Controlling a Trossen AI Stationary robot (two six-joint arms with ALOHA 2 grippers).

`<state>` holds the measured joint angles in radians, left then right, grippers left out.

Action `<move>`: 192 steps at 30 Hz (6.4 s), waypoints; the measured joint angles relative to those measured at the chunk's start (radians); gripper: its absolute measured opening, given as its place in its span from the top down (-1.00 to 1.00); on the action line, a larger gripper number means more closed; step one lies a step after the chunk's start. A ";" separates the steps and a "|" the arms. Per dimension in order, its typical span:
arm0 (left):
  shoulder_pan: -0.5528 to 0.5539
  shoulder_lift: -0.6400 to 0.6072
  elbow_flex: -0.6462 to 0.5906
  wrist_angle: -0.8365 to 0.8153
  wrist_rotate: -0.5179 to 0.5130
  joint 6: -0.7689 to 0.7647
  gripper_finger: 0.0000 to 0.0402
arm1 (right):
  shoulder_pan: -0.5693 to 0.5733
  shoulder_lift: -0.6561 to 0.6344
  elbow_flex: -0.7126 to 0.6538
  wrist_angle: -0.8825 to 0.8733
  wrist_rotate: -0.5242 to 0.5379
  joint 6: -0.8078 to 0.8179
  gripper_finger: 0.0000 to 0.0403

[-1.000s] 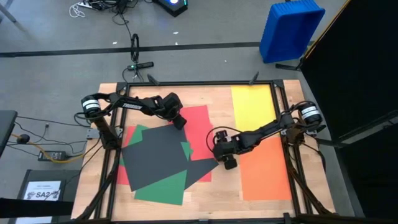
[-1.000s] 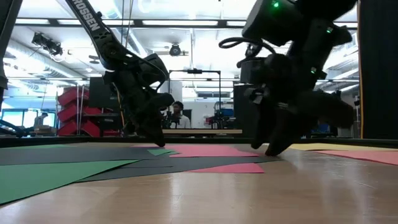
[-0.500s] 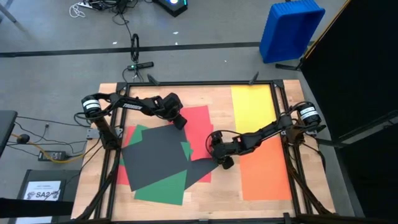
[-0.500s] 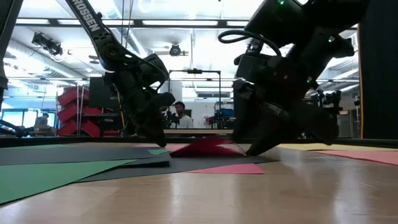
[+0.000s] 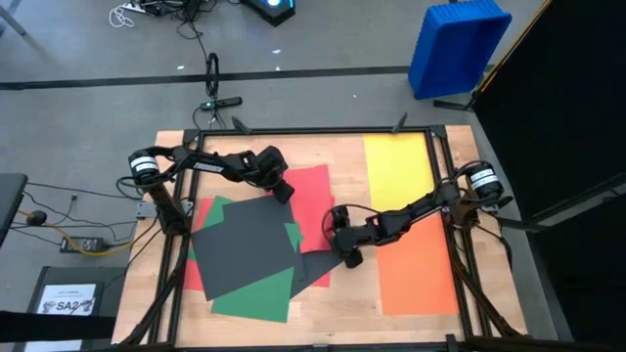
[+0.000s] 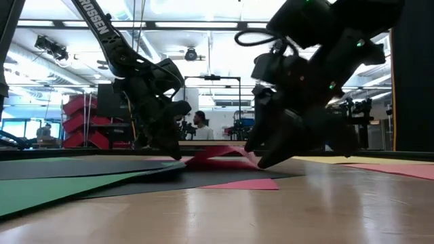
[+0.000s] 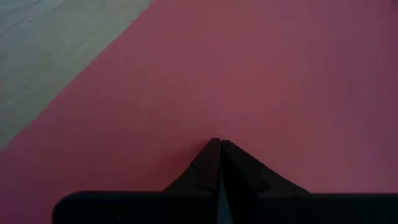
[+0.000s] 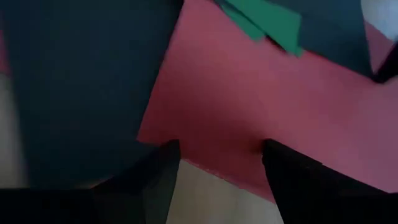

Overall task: Organize paper
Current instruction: Move the pink colored paper to the top center of the table

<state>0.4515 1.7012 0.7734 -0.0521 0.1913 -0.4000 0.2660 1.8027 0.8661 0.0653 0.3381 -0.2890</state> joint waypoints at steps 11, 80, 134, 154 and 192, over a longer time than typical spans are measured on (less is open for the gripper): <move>0.000 0.000 0.000 0.000 -0.003 -0.003 1.00 | 0.061 0.000 0.002 0.050 -0.004 0.138 -0.19; -0.027 -0.001 0.001 0.002 0.016 -0.049 1.00 | 0.065 0.030 0.032 0.222 0.296 -0.017 -0.23; -0.028 -0.002 0.059 0.018 0.039 0.069 0.94 | 0.052 0.029 0.032 0.088 0.248 -0.142 0.97; -0.312 -0.192 0.378 -0.402 -0.240 0.318 0.31 | 0.007 -0.019 0.032 -0.009 0.277 0.019 1.00; -0.750 0.030 0.396 -0.235 -0.690 -0.057 0.18 | -0.118 -0.085 0.032 -0.141 0.111 0.257 1.00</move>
<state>-0.2983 1.7309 1.1694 -0.2874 -0.4982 -0.4568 0.1479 1.7180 0.8986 -0.0758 0.4488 -0.0316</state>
